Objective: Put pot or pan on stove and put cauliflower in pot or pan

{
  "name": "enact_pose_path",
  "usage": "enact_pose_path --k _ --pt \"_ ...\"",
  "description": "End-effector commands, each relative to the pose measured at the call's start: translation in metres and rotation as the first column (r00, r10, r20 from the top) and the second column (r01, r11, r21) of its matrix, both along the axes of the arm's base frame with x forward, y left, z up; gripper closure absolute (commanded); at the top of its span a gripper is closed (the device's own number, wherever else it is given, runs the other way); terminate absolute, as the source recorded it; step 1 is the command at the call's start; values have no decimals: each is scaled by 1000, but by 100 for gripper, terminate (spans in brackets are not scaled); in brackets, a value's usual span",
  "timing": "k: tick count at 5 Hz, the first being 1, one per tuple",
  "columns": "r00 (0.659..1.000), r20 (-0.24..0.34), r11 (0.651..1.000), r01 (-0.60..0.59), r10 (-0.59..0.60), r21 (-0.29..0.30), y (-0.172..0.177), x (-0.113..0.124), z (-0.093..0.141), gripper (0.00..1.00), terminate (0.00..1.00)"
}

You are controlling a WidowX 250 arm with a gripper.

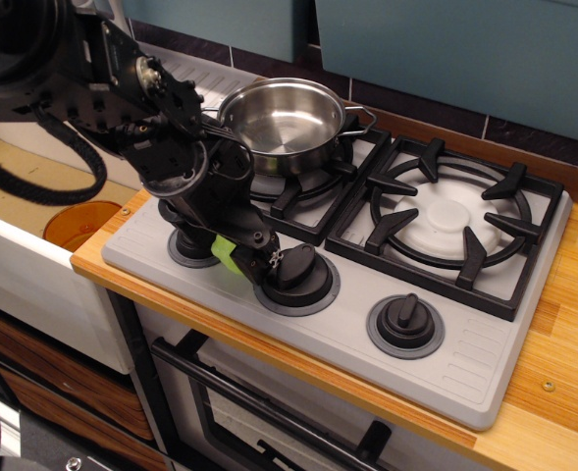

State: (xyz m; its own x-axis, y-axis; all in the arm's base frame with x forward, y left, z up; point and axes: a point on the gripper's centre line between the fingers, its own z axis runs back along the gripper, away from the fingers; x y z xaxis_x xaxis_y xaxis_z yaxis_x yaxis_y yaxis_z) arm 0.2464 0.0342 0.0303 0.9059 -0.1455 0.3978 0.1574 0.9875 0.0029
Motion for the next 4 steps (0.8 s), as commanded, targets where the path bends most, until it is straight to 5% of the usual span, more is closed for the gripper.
enact_pose_path --k 1,4 --pt "1000 14 1000 5 -5 -14 -4 8 9 100 0" --pt "999 -39 1000 -8 7 -16 3 14 50 100 0"
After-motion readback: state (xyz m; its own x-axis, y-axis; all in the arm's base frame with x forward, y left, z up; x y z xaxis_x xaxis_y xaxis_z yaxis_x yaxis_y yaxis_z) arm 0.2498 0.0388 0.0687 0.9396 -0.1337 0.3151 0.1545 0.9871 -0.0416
